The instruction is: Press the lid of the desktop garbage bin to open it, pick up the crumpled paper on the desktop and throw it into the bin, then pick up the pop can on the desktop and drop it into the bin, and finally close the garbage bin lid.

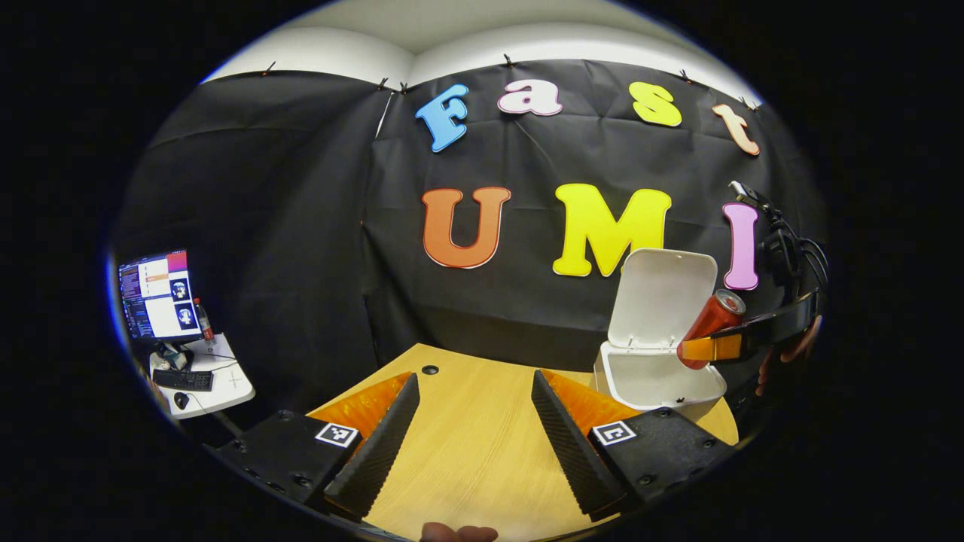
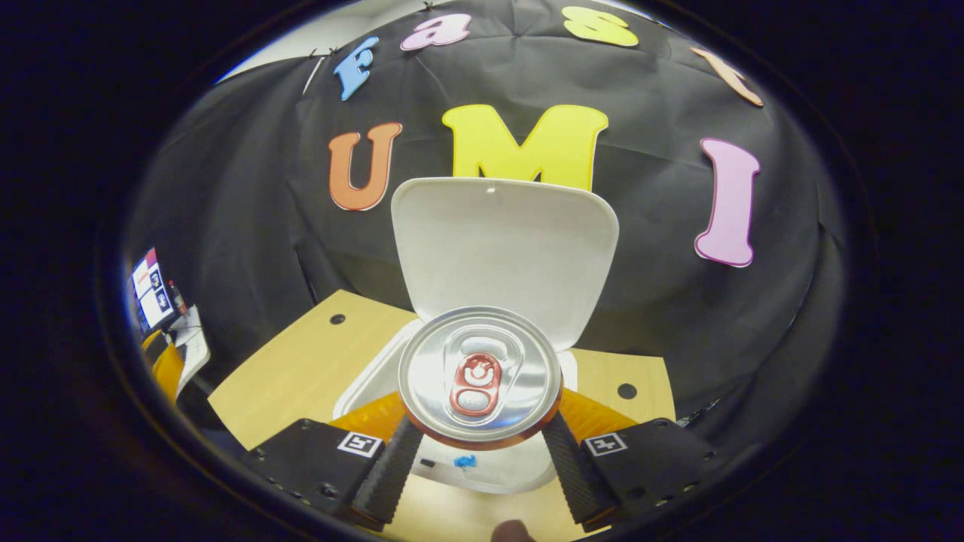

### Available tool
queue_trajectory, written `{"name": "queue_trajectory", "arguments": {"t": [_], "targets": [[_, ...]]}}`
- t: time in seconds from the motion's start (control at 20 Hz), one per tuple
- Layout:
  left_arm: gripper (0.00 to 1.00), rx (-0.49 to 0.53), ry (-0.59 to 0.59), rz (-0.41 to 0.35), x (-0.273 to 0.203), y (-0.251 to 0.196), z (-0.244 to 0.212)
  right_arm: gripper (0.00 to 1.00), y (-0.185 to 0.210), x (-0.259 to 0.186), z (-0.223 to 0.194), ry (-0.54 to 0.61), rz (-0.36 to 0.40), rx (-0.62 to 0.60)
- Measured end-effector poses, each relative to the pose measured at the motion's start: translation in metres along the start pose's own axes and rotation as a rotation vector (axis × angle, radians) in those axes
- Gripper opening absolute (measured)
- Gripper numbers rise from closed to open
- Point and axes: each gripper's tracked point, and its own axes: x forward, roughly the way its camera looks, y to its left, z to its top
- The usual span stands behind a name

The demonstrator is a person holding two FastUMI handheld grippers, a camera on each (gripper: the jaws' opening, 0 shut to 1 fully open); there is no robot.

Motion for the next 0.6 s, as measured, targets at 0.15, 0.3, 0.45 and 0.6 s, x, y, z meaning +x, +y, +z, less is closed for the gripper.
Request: {"name": "queue_trajectory", "arguments": {"t": [0.15,0.3,0.45,0.6], "targets": [[0.97,0.001,-0.003,0.001,0.0005,-0.001,0.0009,0.82,0.0014,0.0008,-0.0004,0.002,0.002,-0.005],[0.97,0.004,-0.003,-0.007,0.0004,-0.0029,0.0008,0.82,-0.0005,0.0051,-0.0021,0.009,-0.005,-0.004],[0.97,0.007,0.002,-0.01,0.0008,-0.0053,0.0001,0.82,-0.004,0.0088,-0.0047,0.02,-0.013,0.007],[0.97,0.011,0.005,-0.011,0.0017,-0.0057,-0.0006,0.84,-0.0072,0.0087,-0.0011,0.009,-0.019,0.014]]}}
